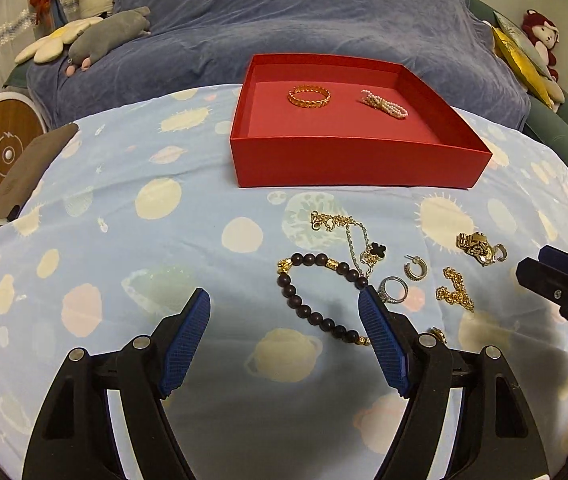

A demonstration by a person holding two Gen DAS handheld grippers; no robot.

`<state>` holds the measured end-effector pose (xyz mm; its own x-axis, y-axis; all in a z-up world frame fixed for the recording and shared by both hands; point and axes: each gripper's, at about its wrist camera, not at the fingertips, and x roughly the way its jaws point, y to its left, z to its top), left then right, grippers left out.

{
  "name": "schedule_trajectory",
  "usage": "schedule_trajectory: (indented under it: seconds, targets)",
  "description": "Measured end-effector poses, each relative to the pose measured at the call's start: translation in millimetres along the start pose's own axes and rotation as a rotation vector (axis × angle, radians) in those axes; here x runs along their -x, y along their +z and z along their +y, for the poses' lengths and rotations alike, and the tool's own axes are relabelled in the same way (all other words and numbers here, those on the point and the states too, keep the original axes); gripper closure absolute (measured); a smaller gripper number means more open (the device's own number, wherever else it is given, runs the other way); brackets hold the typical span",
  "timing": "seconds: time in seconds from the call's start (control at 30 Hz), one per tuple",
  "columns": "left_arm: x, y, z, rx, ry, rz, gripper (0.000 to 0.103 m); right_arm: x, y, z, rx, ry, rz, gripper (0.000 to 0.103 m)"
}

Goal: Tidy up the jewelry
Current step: 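Move the right tool to the gold watch and grasp it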

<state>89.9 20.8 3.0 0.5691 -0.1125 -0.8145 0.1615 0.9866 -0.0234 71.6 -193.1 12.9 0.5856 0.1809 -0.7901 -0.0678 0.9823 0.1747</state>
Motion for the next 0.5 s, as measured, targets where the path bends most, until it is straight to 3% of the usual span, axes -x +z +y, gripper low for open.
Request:
schedule_trajectory:
  seconds: [0.33,0.5]
  targets:
    - [-3.0,-2.8,2.6,0.022,-0.014,0.022,0.029,-29.8,17.6,17.6,0.190,-0.035,0.003,0.046]
    - [-5.6,-4.6,5.1,0.024,-0.016,0.030,0.029,-41.5,21.5,7.3,0.210,0.008,0.061,0.052]
